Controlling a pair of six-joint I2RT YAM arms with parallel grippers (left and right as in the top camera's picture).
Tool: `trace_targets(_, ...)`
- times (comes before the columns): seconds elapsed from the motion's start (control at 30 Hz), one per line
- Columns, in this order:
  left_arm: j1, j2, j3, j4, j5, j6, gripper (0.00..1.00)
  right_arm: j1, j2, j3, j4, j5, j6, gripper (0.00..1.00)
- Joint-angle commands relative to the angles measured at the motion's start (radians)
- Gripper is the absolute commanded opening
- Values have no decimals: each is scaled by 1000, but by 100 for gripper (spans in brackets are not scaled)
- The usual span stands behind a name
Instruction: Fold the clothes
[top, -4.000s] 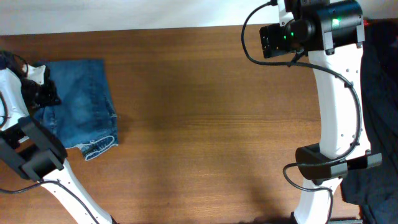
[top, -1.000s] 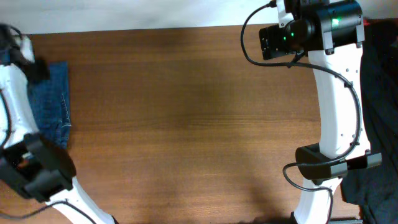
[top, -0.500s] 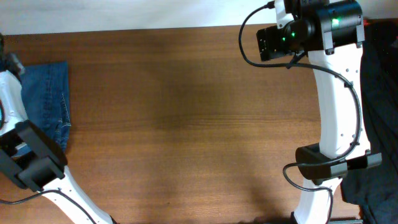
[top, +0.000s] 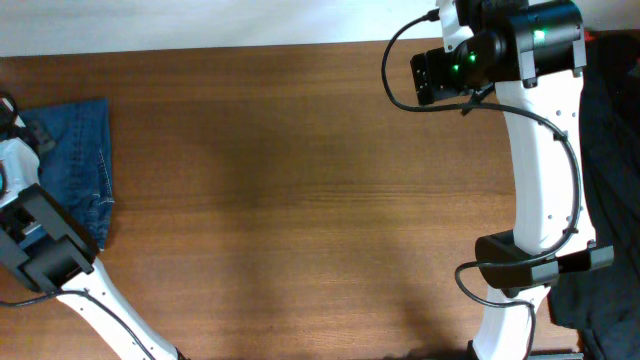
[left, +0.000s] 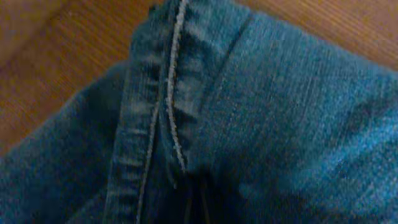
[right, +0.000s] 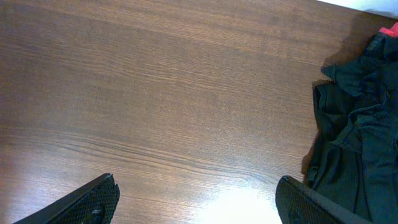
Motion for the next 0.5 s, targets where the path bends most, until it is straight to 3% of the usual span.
trace_targets(0.0, -12, 103, -14, -154, 68, -11, 2, -3, 5, 3, -3, -8, -6, 86)
trace_targets(0.17, -24, 106, -14, -365, 93, -11, 1, -3, 5, 3, -3, -5, -17, 86)
trace_targets(0.47, -68, 106, -14, -564, 93, -56, 1, -3, 5, 3, -4, -5, -17, 86)
